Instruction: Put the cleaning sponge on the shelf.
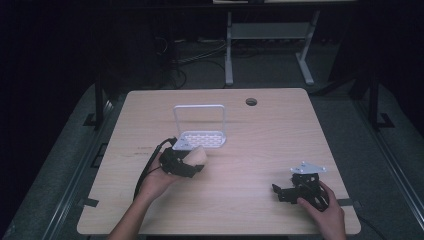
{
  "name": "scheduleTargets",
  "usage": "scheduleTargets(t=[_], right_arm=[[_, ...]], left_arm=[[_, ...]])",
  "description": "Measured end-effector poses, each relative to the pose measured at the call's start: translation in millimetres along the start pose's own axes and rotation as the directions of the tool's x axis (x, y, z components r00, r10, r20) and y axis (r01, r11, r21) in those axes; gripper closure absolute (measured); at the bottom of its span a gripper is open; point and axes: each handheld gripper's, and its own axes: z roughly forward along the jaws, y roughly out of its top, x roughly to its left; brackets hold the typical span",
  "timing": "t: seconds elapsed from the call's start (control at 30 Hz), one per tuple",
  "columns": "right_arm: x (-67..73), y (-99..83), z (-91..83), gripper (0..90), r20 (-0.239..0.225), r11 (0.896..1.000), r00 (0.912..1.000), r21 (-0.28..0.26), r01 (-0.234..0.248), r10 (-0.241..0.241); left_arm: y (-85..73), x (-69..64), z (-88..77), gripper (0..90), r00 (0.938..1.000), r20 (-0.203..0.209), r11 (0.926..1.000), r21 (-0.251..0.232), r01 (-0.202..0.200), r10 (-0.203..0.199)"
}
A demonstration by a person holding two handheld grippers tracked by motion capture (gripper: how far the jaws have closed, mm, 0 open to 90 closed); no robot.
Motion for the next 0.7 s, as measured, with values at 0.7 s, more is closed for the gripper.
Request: scheduleTargets(t=[0.7], right_arm=[[0.0,0.0,0.0,0.6,0.0,1.0,1.0,0.0,-0.001,0.001]], left_arm=[[21.7,18.3,13.0,32.2,0.9992,-0.032,0.9997,-0.006,0.025,-0.025]])
